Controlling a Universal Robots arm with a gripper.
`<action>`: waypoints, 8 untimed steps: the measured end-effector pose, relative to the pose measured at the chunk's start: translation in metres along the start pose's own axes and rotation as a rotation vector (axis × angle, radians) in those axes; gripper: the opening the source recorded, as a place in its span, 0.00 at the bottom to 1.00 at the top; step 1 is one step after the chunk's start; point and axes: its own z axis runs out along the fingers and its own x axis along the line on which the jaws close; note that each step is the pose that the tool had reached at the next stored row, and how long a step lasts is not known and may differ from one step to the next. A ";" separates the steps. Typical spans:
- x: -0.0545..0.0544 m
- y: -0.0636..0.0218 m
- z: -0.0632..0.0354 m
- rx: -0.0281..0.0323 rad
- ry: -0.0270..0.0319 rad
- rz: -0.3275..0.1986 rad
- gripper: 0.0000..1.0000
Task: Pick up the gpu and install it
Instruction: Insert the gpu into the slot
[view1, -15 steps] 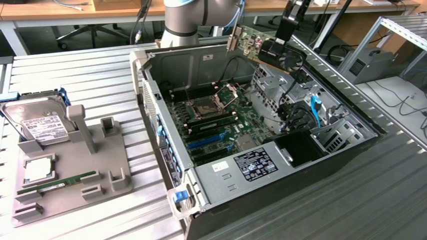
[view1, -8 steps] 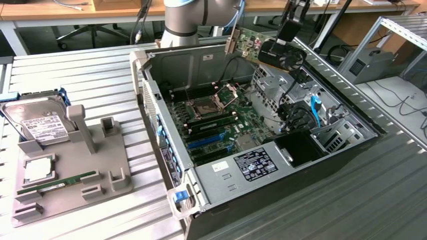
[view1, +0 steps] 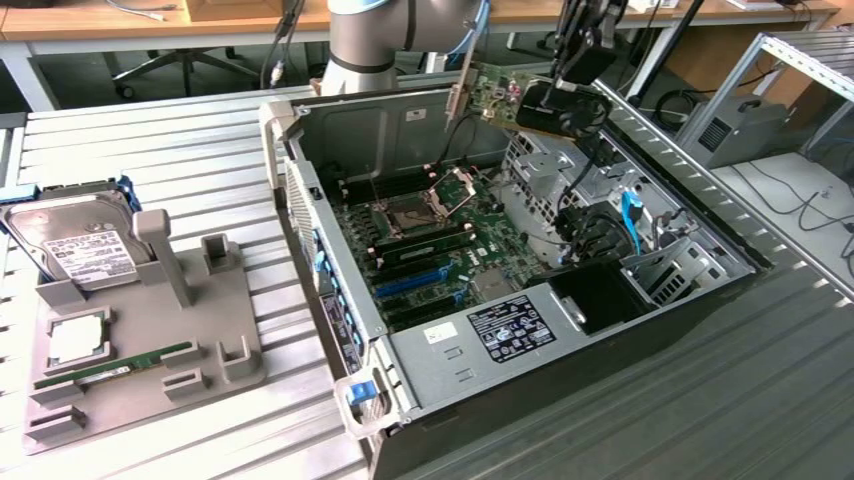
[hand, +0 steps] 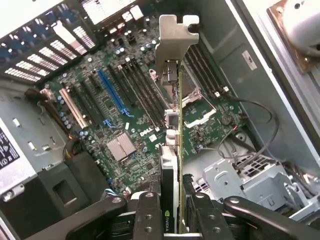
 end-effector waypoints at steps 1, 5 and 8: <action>0.000 0.0000 0.0000 -0.0005 0.0008 -0.018 0.27; 0.000 0.0000 0.0001 -0.0023 0.0038 -0.092 0.27; 0.000 0.0000 0.0002 -0.0042 0.0070 -0.170 0.27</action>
